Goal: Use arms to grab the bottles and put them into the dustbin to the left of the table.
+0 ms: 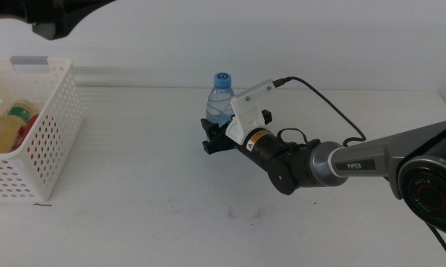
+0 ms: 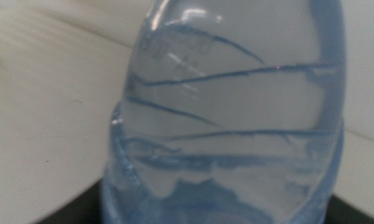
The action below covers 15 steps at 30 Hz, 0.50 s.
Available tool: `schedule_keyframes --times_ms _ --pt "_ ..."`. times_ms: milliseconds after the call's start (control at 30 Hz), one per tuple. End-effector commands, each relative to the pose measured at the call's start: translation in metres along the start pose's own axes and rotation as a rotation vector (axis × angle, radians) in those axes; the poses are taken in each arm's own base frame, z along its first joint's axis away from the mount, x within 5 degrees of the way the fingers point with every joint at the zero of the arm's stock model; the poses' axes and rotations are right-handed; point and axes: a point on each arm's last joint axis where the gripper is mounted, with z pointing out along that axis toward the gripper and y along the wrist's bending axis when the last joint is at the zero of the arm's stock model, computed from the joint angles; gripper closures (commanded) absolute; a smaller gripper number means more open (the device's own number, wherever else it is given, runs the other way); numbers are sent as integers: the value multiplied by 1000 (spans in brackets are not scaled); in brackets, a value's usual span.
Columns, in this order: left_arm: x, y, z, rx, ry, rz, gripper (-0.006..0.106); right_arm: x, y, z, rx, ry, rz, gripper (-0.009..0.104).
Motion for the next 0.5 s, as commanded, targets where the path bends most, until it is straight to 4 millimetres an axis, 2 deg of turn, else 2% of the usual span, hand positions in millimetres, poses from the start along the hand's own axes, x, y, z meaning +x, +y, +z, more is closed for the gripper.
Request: schedule_keyframes --times_ms 0,67,133,200,333,467 --pt "0 0 0 -3 -8 -1 7 -9 -2 0 6 -18 15 28" --pt "0 0 0 -3 -8 -1 7 -17 -1 -5 -4 56 16 2" --pt "0 0 0 -3 -8 -1 7 -36 -3 -20 -9 193 44 4" --pt "0 0 0 -3 -8 -1 7 -58 -4 -44 -17 339 109 6" --pt "0 0 0 -3 -8 -1 7 -111 -3 -113 -76 583 172 11" --pt "0 0 0 -3 -8 -1 7 -173 -6 -183 -112 581 154 14"
